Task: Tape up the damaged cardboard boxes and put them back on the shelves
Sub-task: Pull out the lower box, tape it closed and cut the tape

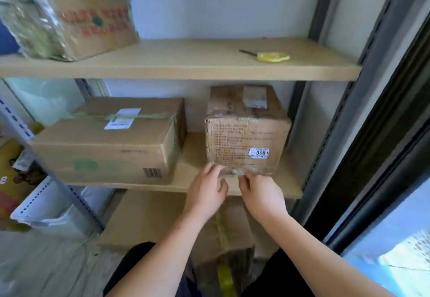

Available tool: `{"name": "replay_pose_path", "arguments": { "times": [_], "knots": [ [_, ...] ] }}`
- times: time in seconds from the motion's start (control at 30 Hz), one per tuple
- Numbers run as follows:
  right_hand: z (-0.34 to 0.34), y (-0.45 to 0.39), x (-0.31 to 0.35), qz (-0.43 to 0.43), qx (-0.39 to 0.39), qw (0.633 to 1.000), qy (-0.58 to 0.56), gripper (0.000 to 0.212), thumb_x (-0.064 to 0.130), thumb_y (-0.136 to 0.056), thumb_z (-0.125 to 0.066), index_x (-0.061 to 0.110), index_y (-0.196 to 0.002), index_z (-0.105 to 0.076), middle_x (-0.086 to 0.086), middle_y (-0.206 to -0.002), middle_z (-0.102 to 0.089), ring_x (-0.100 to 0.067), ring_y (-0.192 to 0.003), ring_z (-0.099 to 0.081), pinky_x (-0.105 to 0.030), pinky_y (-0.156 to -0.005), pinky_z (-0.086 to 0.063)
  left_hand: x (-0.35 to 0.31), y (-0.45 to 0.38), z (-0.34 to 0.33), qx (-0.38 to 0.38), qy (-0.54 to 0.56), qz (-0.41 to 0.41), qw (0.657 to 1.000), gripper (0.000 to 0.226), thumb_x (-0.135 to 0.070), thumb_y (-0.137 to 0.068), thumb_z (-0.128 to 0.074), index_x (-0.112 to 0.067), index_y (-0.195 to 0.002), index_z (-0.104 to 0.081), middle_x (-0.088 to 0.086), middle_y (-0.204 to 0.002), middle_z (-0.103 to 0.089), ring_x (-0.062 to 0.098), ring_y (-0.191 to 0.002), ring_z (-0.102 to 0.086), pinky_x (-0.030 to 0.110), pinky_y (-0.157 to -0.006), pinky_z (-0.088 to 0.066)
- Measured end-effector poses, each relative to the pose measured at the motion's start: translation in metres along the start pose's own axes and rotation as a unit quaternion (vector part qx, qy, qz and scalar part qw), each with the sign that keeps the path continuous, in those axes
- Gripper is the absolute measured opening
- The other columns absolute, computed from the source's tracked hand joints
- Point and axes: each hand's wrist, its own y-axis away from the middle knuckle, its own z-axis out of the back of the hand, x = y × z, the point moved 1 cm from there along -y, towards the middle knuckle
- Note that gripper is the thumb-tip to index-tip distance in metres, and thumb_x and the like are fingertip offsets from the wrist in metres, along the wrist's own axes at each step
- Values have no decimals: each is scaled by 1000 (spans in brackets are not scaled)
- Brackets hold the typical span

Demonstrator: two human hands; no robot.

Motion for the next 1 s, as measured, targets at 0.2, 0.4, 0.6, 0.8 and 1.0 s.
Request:
{"name": "replay_pose_path", "arguments": {
  "times": [0.2, 0.4, 0.6, 0.8, 1.0],
  "knots": [
    [149, -37, 55, 216, -422, 878, -68, 15, 29, -98, -52, 19, -91, -62, 6, -81, -55, -11, -67, -49, -26, -50, -38, -74, -47, 97, -239, 71, -72, 966, 21, -11, -91, -57, -23, -108, -64, -12, -105, -57, 11, -95, -61, 32, -76, -52],
    [229, -140, 68, -16, -164, 985, 52, 23, 19, -95, -58, 3, -112, -61, -9, -96, -54, -26, -83, -52, -29, -63, -42, -85, -48, 114, -256, 97, -53, 960, 16, -19, -93, -52, -29, -98, -63, -18, -98, -57, 0, -86, -56, 10, -64, -40],
    [232, -130, 78, 66, -82, 944, 313, 44, 41, -99, -50, -2, -105, -61, -12, -85, -55, -29, -77, -55, -32, -67, -43, -31, 9, 66, -138, 95, 79, 983, 21, -16, -95, -51, -31, -93, -66, -15, -96, -64, 2, -81, -59, 22, -70, -48],
    [222, -82, 67, 59, -100, 965, 237, 31, 22, -98, -55, -7, -110, -55, -20, -88, -52, -32, -77, -51, -39, -69, -42, 11, 76, 4, -90, 128, 221, 963, 19, -18, -93, -55, -29, -87, -68, -16, -83, -66, 1, -74, -58, 20, -59, -42],
    [124, 11, 29, 189, -127, 974, 3, 20, 40, -90, -65, 20, -90, -62, 4, -78, -60, -17, -70, -57, -25, -64, -40, 52, 141, -105, 96, 239, 510, 820, 27, -25, -98, -51, -3, -101, -67, 19, -103, -68, 34, -100, -66, 36, -84, -54]
  ]
}}
